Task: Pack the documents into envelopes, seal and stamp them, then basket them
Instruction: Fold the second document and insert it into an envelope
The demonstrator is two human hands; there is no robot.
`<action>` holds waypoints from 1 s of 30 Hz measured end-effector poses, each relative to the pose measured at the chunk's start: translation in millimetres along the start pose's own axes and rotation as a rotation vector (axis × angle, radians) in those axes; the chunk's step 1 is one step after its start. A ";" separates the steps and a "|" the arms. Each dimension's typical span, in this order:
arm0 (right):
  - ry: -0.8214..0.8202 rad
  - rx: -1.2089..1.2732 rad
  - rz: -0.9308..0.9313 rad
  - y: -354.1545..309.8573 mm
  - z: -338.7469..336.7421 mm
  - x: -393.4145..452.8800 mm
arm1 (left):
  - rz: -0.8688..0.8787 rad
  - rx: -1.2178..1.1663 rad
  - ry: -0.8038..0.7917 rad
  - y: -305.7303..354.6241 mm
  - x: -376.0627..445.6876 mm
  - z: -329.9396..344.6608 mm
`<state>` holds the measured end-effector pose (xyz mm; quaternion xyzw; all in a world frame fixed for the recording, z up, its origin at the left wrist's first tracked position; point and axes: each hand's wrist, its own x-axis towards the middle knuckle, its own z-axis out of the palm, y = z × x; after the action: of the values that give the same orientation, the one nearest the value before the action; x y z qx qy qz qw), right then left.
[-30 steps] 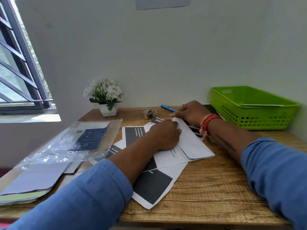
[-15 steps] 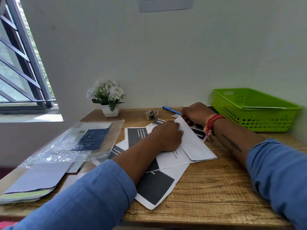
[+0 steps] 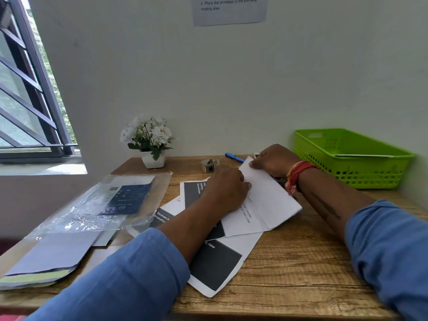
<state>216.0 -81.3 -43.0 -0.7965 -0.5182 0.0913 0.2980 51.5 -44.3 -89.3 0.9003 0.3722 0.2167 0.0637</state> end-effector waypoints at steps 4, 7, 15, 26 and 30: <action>-0.093 0.355 -0.005 -2.9 0.5 -8.7 | -0.035 -0.190 0.041 0.8 -1.0 -6.0; -0.244 0.493 -0.082 -2.9 7.2 -12.7 | -0.134 -0.328 0.111 0.9 0.1 -13.0; -0.340 0.050 -0.268 0.0 14.7 -12.9 | -0.300 -0.409 0.200 -16.1 2.2 -16.8; -0.344 -0.166 -0.284 -9.3 15.4 -18.5 | -0.322 -0.294 0.211 -40.3 6.9 -22.2; -0.344 -0.170 -0.284 -9.0 15.7 -19.1 | -0.251 -0.114 0.161 -45.7 7.4 -12.2</action>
<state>193.3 -89.6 -53.6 -0.7105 -0.6741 0.1387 0.1469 21.5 -7.0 -88.4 0.8215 0.4726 0.2990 0.1111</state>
